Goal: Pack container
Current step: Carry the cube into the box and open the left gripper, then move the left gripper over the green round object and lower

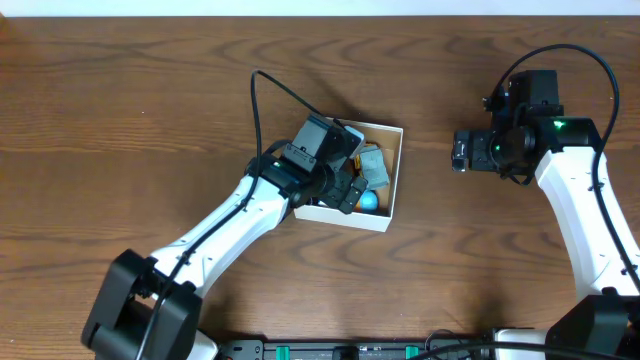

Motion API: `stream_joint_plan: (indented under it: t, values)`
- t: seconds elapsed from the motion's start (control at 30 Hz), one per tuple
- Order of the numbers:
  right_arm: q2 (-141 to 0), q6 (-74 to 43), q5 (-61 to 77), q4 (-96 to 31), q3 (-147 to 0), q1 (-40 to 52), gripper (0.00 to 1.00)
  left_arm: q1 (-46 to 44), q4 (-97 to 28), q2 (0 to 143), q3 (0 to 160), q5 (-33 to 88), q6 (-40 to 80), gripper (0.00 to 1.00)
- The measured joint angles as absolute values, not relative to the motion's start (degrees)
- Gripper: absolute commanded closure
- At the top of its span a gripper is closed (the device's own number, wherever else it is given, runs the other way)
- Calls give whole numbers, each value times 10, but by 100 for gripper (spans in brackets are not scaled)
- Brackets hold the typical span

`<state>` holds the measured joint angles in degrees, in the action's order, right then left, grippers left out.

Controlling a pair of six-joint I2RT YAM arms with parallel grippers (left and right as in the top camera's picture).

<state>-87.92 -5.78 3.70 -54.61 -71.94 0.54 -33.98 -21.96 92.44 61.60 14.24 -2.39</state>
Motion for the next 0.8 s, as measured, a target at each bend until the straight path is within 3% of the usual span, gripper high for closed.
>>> stream_joint_plan:
  t: [0.37, 0.8]
  values:
    - [-879, -49, 37, -548, -719, 5, 1, -287, -269, 824, 616, 144, 2, 2]
    - [-879, -36, 37, -548, -719, 5, 1, -25, -427, 744, 615, 90, 142, 2]
